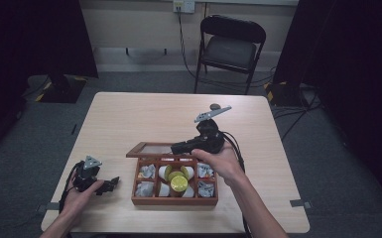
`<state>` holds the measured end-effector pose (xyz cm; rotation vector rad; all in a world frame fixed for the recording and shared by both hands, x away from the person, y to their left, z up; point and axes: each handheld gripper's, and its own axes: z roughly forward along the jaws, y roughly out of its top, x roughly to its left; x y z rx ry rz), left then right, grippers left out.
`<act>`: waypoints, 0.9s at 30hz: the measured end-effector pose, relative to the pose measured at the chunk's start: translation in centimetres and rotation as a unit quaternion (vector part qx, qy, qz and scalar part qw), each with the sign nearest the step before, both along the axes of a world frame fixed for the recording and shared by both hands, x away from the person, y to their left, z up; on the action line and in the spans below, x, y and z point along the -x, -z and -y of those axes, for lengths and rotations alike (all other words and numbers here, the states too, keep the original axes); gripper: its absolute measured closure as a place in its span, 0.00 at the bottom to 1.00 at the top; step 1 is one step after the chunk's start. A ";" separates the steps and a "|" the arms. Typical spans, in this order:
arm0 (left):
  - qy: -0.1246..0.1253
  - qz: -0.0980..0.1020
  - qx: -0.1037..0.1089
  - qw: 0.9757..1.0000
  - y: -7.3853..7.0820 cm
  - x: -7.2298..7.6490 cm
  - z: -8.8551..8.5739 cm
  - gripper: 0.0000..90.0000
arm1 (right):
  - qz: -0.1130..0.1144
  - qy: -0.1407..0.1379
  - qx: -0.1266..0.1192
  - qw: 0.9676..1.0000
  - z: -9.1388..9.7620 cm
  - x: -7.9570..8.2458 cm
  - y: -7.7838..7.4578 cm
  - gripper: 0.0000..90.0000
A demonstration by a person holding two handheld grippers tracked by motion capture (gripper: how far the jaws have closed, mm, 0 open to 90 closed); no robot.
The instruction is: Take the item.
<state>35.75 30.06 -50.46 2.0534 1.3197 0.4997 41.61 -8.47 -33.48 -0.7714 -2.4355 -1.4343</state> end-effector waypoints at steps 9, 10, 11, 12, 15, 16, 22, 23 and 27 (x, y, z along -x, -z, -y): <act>0.020 -0.029 0.008 0.999 -0.9 0.2 -0.2 0.18 | 0.002 0.000 -0.001 1.000 0.0 -0.1 -0.1 0.91; 0.024 -0.030 0.011 0.999 -0.9 0.3 -0.1 0.18 | 0.002 0.000 -0.001 1.000 0.0 -0.1 -0.1 0.91; 0.028 -0.027 0.010 0.999 -1.1 0.3 0.0 0.19 | 0.001 0.000 -0.001 1.000 0.0 -0.1 -0.1 0.91; 0.030 -0.021 0.010 0.999 -1.2 0.4 0.1 0.19 | 0.001 -0.001 -0.001 1.000 0.0 -0.1 -0.1 0.91; 0.041 -0.011 0.021 0.999 -1.6 0.7 0.3 0.20 | 0.002 -0.001 -0.001 1.000 0.0 -0.1 -0.1 0.91; 0.048 -0.010 0.024 0.998 -1.8 0.8 0.3 0.20 | 0.002 -0.001 -0.001 1.000 0.0 -0.1 -0.1 0.91; 0.077 -0.002 0.054 0.996 -2.7 1.5 1.1 0.24 | 0.002 -0.001 -0.001 1.000 0.0 -0.2 -0.1 0.91; 0.080 -0.001 0.056 0.995 -2.9 1.6 1.3 0.25 | 0.002 -0.001 -0.001 1.000 0.0 -0.2 -0.1 0.91; 0.097 -0.004 0.057 0.994 -3.5 2.0 2.1 0.29 | 0.002 -0.001 -0.001 1.000 0.0 -0.2 -0.2 0.91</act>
